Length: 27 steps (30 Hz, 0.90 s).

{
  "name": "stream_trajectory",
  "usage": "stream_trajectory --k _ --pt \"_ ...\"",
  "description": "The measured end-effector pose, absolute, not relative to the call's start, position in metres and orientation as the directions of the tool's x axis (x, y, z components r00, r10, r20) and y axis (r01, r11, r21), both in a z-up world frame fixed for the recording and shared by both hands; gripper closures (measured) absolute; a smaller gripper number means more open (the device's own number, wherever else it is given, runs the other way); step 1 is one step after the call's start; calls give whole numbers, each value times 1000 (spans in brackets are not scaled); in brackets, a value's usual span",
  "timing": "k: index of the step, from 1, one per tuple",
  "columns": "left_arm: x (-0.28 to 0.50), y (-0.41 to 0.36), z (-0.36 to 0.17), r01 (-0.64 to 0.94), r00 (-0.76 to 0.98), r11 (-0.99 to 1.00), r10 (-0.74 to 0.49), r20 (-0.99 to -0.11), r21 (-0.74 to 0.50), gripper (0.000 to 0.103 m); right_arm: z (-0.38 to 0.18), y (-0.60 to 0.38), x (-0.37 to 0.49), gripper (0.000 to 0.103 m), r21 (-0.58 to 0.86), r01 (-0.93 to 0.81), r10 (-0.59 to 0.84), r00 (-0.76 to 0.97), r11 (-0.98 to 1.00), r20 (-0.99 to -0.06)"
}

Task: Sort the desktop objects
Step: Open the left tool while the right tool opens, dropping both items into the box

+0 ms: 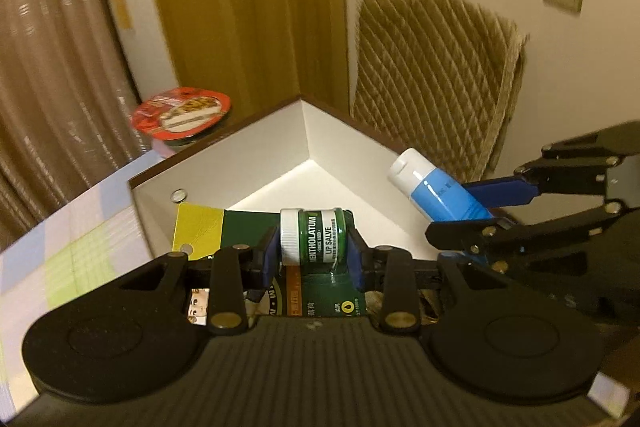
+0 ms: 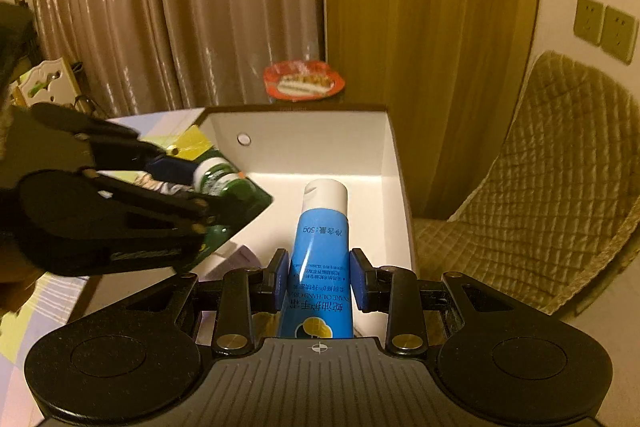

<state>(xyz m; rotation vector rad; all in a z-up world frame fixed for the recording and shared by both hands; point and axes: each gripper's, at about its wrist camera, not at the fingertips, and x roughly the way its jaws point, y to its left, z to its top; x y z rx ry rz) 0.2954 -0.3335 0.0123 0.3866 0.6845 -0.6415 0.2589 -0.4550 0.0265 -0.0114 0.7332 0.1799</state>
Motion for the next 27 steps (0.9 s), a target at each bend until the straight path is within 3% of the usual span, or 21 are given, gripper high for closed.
stream_trajectory --k 5,8,27 --pt "319 -347 -11 691 552 710 -398 -733 135 72 14 -459 270 72 47 -188 168 703 981 -691" --pt "325 -348 -19 689 550 712 -388 -740 138 60 10 -457 276 71 44 -199 172 690 979 -703" --pt "335 -321 -3 630 590 769 -382 -711 109 57 -1 -429 291 71 24 -287 208 631 958 -748"
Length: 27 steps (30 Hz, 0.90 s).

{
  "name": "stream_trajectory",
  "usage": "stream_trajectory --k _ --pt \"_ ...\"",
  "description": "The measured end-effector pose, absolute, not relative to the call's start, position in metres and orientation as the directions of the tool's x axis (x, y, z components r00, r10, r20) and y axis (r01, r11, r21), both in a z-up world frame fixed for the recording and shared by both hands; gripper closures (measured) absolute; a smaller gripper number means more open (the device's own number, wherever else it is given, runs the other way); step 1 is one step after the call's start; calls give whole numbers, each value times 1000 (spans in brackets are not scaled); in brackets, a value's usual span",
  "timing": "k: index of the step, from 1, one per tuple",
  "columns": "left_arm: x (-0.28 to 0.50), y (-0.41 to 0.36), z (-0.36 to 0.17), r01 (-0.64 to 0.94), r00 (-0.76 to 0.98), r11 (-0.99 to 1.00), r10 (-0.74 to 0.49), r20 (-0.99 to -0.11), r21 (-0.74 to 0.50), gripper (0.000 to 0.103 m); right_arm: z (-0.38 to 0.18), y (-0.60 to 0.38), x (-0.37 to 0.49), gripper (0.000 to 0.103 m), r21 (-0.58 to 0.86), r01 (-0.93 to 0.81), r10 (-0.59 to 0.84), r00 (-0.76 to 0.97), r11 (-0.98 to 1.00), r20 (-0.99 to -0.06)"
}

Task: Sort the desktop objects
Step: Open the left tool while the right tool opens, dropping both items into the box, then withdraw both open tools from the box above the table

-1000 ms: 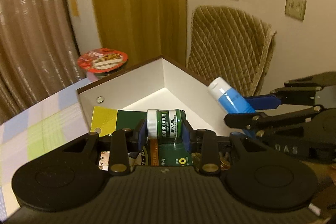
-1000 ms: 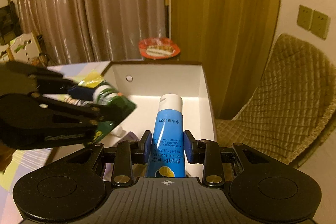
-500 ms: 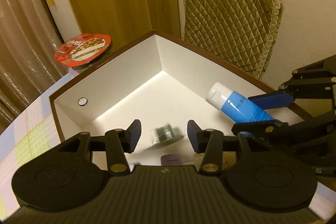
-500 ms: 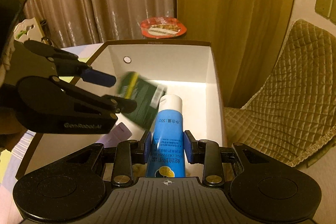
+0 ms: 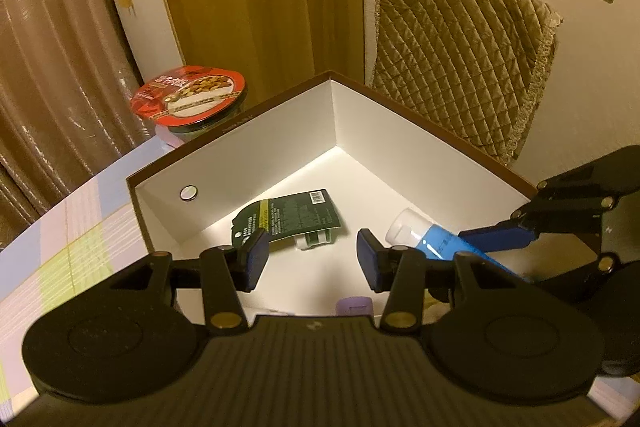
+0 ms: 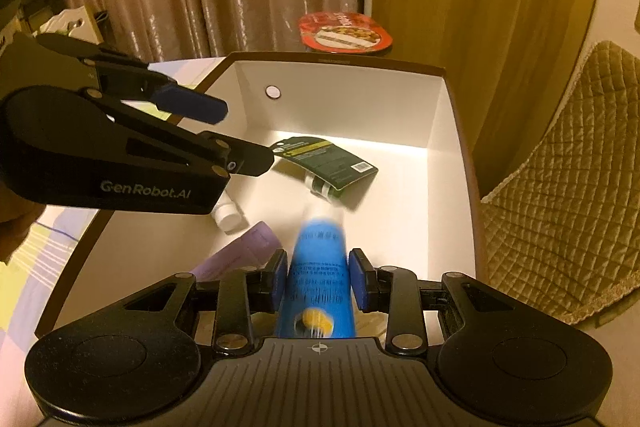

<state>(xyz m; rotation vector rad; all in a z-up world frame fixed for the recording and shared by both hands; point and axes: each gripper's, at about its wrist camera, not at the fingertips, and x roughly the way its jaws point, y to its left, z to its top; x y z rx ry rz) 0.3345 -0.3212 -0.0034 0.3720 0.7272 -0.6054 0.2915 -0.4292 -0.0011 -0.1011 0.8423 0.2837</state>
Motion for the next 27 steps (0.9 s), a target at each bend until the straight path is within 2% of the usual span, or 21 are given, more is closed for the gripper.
stream_trajectory --k 4,14,19,23,25,26,27 --pt "332 -315 0 618 601 779 -379 -704 108 49 2 -426 289 71 1 -291 198 648 957 -735" --pt "318 -298 14 593 621 800 -381 -685 93 48 16 -421 270 71 -15 -274 183 681 962 -709" --pt "300 -289 25 563 647 822 -369 -667 91 40 29 -422 249 71 -30 -217 138 713 976 -687" --pt "281 -281 34 523 669 849 -356 -652 74 27 38 -428 229 71 -15 -151 101 727 988 -679" --pt "270 -277 38 508 679 859 -350 -646 68 23 41 -432 218 71 0 -120 88 728 993 -680" --pt "264 -274 40 500 681 864 -347 -644 64 20 43 -434 211 68 6 -108 84 729 994 -679" --pt "258 -272 42 493 685 868 -345 -642 59 15 44 -435 204 36 10 -98 78 732 995 -677"
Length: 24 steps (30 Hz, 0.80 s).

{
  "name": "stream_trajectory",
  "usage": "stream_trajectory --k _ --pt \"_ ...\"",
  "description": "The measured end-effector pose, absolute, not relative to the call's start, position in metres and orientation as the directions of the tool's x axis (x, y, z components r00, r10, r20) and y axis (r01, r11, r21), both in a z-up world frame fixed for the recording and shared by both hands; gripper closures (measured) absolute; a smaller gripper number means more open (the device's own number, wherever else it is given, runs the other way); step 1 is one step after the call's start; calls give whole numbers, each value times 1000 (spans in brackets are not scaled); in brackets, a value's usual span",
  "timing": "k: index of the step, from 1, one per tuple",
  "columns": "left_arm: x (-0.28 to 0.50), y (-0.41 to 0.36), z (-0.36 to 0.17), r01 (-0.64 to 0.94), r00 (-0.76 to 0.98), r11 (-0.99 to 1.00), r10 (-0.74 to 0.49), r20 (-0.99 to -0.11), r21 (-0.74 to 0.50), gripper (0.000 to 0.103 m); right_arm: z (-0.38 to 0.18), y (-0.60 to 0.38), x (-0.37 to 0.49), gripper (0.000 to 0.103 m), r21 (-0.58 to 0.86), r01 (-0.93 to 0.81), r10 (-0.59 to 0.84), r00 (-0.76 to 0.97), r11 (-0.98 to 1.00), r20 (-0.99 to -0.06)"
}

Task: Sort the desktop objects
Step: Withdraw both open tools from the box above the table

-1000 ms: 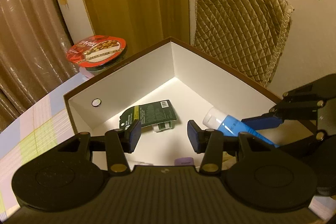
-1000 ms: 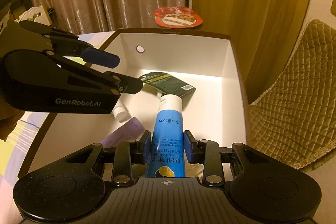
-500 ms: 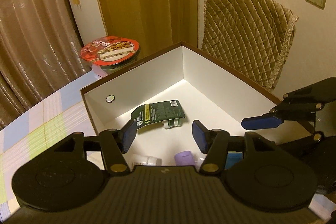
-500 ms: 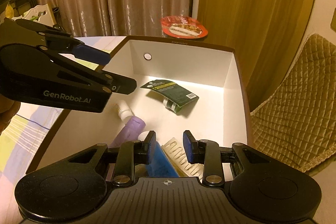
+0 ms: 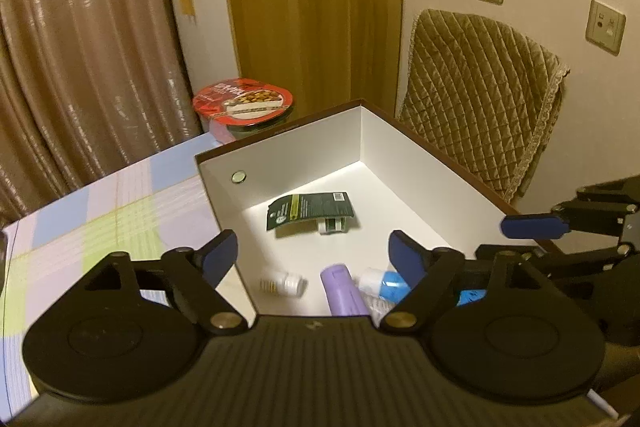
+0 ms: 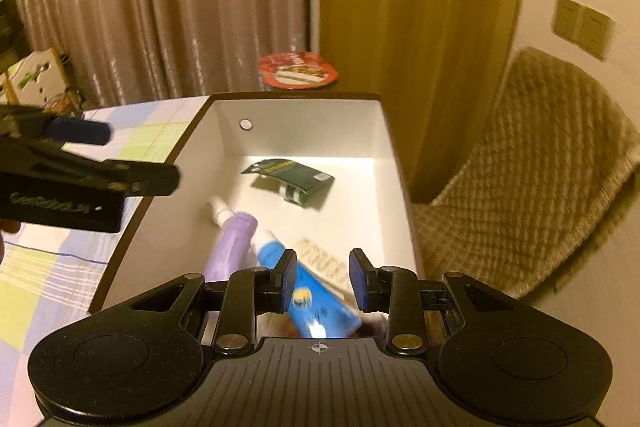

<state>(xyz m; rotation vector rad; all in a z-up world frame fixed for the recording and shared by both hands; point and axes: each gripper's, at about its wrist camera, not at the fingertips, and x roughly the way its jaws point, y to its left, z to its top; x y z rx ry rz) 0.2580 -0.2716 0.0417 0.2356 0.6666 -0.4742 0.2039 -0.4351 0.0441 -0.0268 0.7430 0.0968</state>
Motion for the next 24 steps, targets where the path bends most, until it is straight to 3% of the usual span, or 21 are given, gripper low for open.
stream_trajectory --k 1,2,9,24 --pt "251 -269 43 484 690 873 -340 -639 58 14 46 -436 195 16 10 -86 71 741 996 -668" --pt "244 -267 44 476 695 878 -334 -637 58 11 49 -436 185 5 8 -77 64 757 997 -651" --pt "193 -250 48 435 698 900 -320 -640 24 1 64 -431 132 5 1 -42 33 772 999 -635" --pt "106 -229 55 375 687 927 -288 -667 -14 1 70 -422 67 5 18 -9 19 701 1000 -713"
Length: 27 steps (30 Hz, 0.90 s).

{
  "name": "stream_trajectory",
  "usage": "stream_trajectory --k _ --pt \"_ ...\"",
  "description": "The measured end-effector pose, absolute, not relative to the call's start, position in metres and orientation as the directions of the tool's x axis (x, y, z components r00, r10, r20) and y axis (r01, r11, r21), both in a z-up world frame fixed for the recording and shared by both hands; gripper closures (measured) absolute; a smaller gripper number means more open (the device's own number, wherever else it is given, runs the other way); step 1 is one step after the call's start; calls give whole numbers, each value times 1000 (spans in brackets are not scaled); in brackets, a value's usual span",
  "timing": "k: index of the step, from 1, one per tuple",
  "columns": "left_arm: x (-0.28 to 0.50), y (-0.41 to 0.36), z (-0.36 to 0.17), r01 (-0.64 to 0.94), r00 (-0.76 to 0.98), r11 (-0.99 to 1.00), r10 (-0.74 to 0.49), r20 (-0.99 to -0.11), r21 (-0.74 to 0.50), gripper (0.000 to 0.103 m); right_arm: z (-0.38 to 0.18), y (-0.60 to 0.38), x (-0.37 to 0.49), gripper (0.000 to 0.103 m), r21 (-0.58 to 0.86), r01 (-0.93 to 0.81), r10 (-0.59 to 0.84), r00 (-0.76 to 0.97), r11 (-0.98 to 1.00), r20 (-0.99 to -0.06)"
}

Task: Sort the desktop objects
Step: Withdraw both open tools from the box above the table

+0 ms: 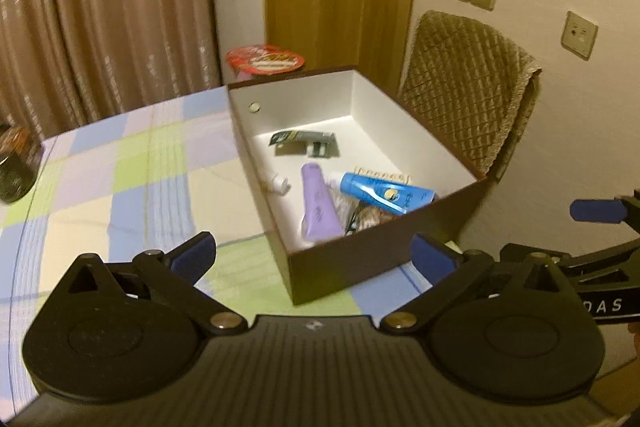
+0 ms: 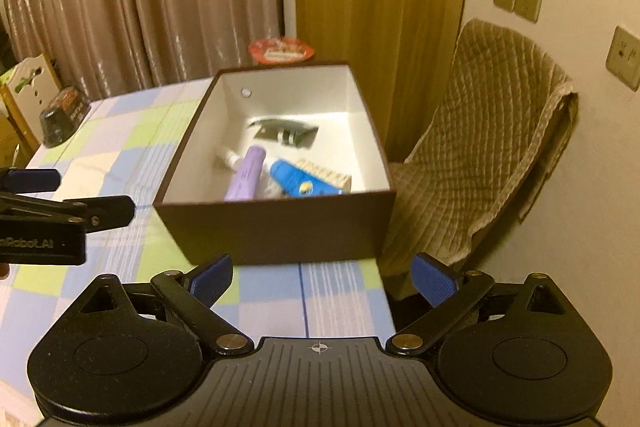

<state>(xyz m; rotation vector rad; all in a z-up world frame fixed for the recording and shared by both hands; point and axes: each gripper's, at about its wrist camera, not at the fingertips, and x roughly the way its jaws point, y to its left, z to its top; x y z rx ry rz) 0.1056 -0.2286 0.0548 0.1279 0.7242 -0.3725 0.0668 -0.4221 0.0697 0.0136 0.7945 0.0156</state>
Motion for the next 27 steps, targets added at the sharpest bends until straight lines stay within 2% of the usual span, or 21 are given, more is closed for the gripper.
stream_trajectory --k 4,11,19,27 --pt "90 -228 53 322 693 946 -247 -678 -15 1 66 -425 65 5 28 -25 38 676 999 -736" --pt "73 -233 50 245 672 965 -240 -701 -95 1 75 -438 64 5 16 -86 70 675 996 -735" --pt "70 -247 51 173 683 981 -186 -706 -91 1 80 -455 67 5 32 -93 88 693 995 -715" --pt "75 -257 49 166 684 984 -167 -710 -71 1 76 -459 73 5 49 -102 105 678 994 -727"
